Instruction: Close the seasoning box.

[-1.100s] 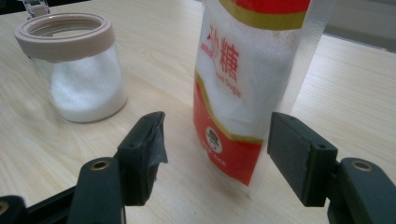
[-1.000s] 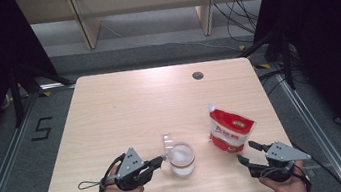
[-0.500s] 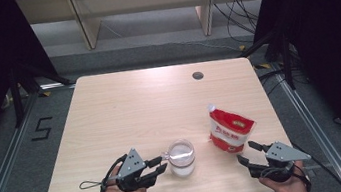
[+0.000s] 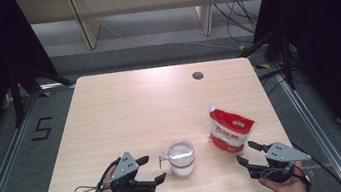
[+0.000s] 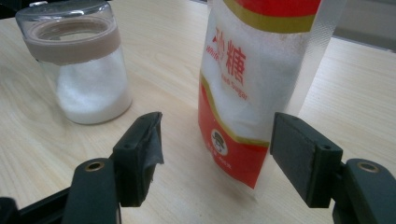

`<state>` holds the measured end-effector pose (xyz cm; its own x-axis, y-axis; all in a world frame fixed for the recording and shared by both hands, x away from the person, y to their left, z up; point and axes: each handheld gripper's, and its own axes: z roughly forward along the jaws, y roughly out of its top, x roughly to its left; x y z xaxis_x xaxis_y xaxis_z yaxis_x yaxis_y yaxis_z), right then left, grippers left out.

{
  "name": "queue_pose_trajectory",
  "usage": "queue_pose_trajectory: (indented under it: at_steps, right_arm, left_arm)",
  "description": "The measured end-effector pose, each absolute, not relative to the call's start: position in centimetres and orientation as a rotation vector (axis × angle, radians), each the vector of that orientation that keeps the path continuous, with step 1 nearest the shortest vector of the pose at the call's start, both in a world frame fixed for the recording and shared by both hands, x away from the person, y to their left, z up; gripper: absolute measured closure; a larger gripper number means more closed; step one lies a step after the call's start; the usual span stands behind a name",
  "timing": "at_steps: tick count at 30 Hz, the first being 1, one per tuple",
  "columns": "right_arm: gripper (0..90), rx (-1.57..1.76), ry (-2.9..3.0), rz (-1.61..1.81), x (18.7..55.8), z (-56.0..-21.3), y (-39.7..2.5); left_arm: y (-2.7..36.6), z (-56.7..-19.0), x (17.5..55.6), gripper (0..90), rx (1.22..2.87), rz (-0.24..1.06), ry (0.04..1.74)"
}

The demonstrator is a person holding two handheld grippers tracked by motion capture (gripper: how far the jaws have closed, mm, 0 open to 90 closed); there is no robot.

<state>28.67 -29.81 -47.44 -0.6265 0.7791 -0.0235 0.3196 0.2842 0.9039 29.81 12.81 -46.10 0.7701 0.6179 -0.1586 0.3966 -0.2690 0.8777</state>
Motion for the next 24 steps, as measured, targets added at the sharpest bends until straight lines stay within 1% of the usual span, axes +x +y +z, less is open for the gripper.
queue_pose_trajectory:
  at_steps: [3, 7, 9, 12, 13, 19, 22, 24]
  right_arm:
    - [33.7, 0.993, 2.091, 1.319, 28.6, -47.5, -29.7]
    - [32.4, 0.977, 2.091, 1.322, 28.6, -47.4, -29.7]
    - [31.9, 0.957, 2.083, 1.341, 28.7, -47.5, -29.7]
    - [31.3, 1.001, 2.097, 1.350, 28.5, -47.5, -29.5]
    - [31.0, 0.955, 2.103, 1.337, 28.7, -47.5, -29.6]
    - [28.7, 1.013, 2.110, 1.344, 28.3, -47.7, -29.4]
    - [27.9, 0.946, 2.099, 1.354, 28.4, -47.9, -29.6]
    - [27.0, 1.026, 2.110, 1.360, 27.9, -47.8, -29.4]
  left_arm:
    - [13.4, -46.5, 29.6, 16.0, 1.898, 0.248, 0.790]
    - [13.8, -46.9, 29.4, 16.0, 1.915, 0.277, 0.797]
    - [14.0, -47.1, 29.2, 16.1, 1.919, 0.270, 0.805]
    - [14.3, -47.4, 29.1, 16.0, 1.923, 0.270, 0.805]
    - [14.3, -47.4, 29.1, 16.0, 1.920, 0.272, 0.815]
    - [14.5, -48.1, 28.9, 16.1, 1.953, 0.301, 0.808]
    - [14.5, -48.3, 29.0, 16.0, 1.982, 0.278, 0.800]
    - [14.3, -48.6, 28.9, 16.0, 1.977, 0.269, 0.803]
